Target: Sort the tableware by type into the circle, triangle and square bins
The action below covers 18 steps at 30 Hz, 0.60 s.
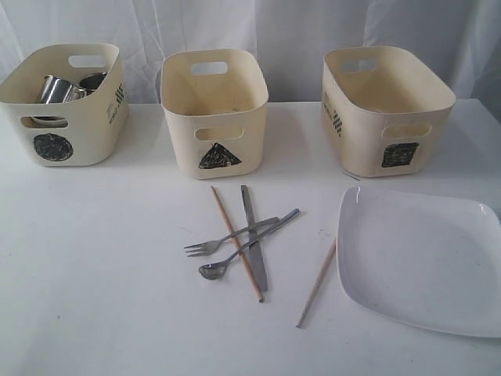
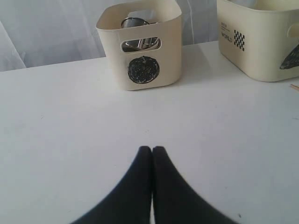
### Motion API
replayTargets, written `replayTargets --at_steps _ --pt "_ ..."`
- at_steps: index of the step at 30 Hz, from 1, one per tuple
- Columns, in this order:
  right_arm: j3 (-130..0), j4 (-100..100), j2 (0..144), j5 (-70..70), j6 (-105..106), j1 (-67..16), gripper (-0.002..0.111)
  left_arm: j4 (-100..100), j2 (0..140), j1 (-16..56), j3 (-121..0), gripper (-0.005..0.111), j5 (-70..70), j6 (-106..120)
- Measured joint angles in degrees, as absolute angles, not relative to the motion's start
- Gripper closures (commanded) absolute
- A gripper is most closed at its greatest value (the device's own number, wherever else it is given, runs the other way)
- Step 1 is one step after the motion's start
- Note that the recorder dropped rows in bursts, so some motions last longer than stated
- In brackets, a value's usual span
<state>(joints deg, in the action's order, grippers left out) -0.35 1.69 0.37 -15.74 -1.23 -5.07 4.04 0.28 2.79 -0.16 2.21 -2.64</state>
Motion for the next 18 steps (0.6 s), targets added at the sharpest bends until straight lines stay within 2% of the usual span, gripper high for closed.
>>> replayTargets --at_steps 4,8,18 --pt "-0.44 -5.67 0.37 -5.63 -10.17 -5.07 0.108 4.04 0.28 2.79 -0.16 0.107 2.24 -2.64" --pt "-5.21 -7.78 0.25 -2.85 -12.69 -5.07 0.108 4.04 0.28 2.79 -0.16 0.107 2.24 -2.64" --pt "-15.44 -7.78 0.25 -7.92 -12.58 -5.07 0.108 4.04 0.28 2.79 -0.16 0.107 2.24 -2.64"
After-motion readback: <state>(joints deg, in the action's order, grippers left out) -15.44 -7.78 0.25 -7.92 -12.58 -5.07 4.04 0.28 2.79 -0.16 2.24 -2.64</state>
